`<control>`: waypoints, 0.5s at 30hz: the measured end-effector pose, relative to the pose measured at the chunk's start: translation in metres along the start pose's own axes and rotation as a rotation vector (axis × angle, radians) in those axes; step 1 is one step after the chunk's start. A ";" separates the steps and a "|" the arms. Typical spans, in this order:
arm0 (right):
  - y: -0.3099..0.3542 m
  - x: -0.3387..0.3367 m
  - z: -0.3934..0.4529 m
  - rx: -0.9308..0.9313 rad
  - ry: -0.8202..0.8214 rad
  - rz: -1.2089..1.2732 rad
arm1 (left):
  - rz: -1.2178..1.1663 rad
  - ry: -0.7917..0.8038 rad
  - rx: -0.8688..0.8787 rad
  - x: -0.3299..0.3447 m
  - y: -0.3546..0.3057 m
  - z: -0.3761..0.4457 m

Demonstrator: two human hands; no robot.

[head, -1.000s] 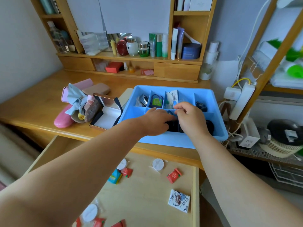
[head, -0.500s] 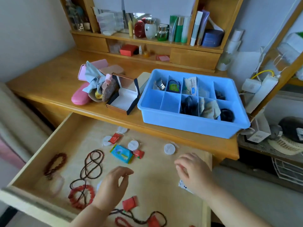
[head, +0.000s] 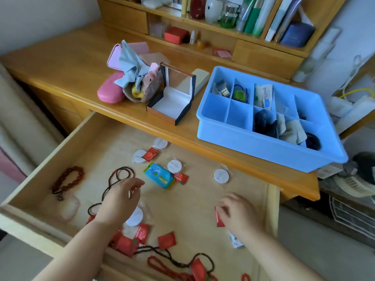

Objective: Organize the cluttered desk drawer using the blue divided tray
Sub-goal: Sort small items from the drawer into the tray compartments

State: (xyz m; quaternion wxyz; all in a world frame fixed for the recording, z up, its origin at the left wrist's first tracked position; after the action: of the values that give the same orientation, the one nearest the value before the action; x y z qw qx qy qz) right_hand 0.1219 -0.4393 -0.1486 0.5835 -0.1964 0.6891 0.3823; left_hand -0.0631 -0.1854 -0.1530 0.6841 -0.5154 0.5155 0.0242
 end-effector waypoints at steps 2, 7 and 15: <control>-0.001 -0.012 0.028 0.009 -0.078 0.017 | 0.005 -0.008 -0.004 -0.003 0.001 0.001; 0.009 0.013 0.054 0.057 0.185 -0.071 | 0.087 0.023 0.082 -0.002 -0.002 0.007; 0.065 0.038 -0.027 -0.330 0.365 -0.151 | 0.515 0.272 0.147 0.025 -0.038 0.113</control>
State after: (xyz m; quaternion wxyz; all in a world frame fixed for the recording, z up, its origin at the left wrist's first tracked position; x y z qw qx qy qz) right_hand 0.0485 -0.4123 -0.1645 0.4364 -0.4057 0.6946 0.4031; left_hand 0.0467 -0.1333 -0.1519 0.6156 -0.3154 0.7165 0.0902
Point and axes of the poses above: each hand's wrist, its own z-axis towards the middle knuckle, its own x-axis out of the palm, y = z × x, the point moved 3 cm from there along z, towards the middle knuckle, and after that the axes turned 3 degrees about -x, right-handed, at the moved point
